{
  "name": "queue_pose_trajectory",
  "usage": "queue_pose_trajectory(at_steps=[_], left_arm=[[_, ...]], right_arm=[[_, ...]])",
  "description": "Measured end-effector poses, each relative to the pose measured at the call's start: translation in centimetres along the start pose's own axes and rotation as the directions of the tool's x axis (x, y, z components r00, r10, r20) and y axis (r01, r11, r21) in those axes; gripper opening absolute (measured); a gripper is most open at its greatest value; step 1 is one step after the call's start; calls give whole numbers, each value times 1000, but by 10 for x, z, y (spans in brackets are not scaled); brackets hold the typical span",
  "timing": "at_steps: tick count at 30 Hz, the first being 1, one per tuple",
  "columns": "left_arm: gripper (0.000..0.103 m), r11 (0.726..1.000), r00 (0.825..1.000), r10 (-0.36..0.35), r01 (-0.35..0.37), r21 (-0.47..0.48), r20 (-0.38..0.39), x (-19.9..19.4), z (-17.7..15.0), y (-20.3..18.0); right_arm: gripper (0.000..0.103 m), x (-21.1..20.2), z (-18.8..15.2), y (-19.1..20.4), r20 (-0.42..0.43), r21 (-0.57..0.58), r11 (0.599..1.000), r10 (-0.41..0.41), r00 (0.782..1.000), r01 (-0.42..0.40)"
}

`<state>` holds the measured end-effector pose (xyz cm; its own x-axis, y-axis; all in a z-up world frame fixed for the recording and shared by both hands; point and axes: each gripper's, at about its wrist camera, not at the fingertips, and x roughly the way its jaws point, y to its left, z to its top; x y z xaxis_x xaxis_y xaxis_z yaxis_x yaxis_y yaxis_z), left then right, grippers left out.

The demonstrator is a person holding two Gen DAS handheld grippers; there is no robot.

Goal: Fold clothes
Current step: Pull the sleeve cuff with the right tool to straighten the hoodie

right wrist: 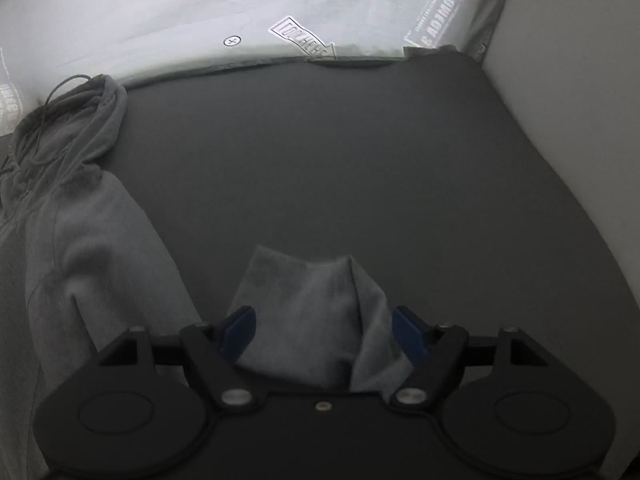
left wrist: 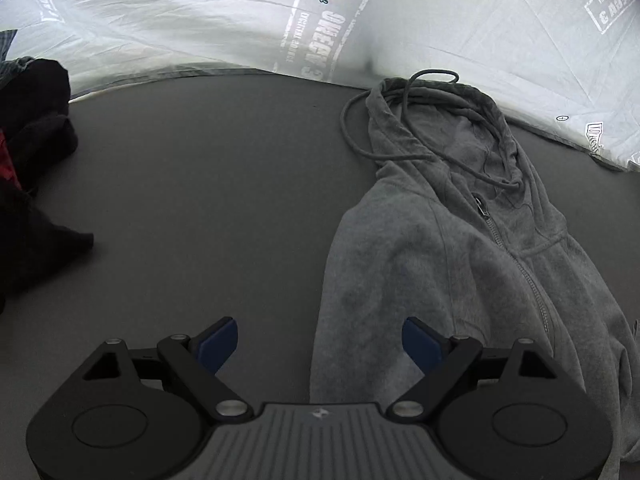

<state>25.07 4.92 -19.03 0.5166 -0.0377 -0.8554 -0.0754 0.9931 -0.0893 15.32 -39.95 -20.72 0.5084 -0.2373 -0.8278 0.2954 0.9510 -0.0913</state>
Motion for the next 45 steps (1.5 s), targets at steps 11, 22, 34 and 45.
queue_pose_trajectory(at_steps=[11, 22, 34, 45], left_arm=[[90, 1000, 999, -9, 9, -7, 35, -77, -60, -66], [90, 998, 997, 50, -52, 23, 61, -113, -85, -97], [90, 999, 999, 38, -37, 16, -10, -99, -106, -121], [90, 993, 997, 28, -20, 113, -73, -93, -121, -153]], right_arm=[[78, 7, -49, -60, 0, 304, 945, 128, 992, -122], [14, -57, 15, -90, 412, 314, 933, 35, 911, -177], [48, -14, -113, -180, -31, 549, 829, -105, 994, 105], [59, 10, -61, -200, 127, 550, 835, -110, 986, 22]])
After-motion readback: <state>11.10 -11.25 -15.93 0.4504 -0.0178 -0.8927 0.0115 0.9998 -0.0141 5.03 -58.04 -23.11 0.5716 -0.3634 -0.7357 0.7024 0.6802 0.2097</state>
